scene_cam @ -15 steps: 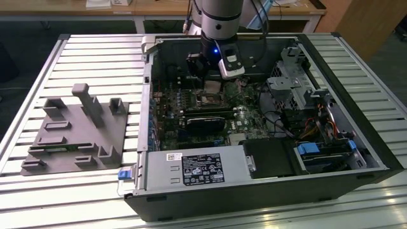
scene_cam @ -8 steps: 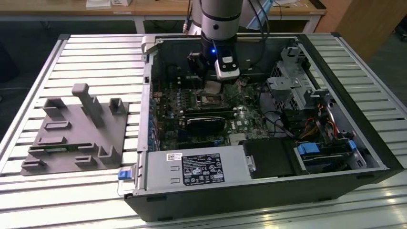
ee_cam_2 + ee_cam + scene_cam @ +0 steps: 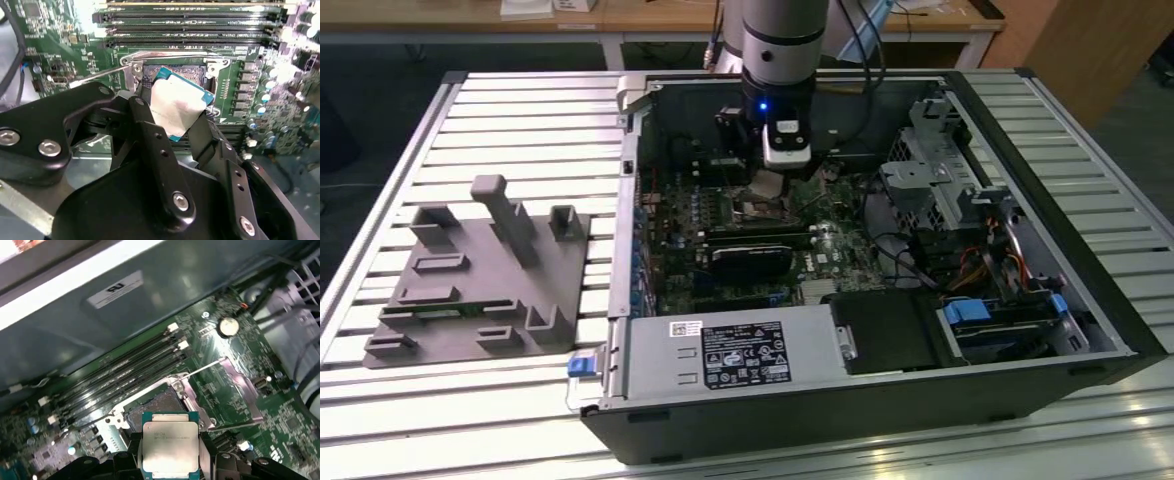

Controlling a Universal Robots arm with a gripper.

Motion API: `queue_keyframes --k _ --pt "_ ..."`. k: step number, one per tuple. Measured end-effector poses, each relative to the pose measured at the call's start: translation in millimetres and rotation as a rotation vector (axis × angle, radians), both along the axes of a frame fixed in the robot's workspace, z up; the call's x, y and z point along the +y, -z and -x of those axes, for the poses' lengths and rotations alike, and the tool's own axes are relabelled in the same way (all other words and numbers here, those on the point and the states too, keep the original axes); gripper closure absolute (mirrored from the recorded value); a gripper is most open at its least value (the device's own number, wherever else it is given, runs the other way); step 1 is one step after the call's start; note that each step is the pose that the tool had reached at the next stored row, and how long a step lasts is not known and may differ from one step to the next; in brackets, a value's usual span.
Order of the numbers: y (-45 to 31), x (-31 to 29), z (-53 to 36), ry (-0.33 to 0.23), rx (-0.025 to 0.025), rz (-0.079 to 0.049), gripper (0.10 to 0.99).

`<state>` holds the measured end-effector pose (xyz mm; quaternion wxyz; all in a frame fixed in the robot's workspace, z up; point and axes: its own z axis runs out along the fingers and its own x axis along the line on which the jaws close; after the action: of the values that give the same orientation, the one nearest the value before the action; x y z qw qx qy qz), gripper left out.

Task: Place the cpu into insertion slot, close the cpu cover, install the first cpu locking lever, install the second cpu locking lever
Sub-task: 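Place the cpu into insertion slot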

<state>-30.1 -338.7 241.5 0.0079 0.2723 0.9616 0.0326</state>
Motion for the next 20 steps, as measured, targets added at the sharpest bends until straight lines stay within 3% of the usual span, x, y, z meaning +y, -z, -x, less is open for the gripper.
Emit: queue_keyframes --k 20 --pt "1.9 0.0 0.0 0.300 0.0000 0.004 0.549"
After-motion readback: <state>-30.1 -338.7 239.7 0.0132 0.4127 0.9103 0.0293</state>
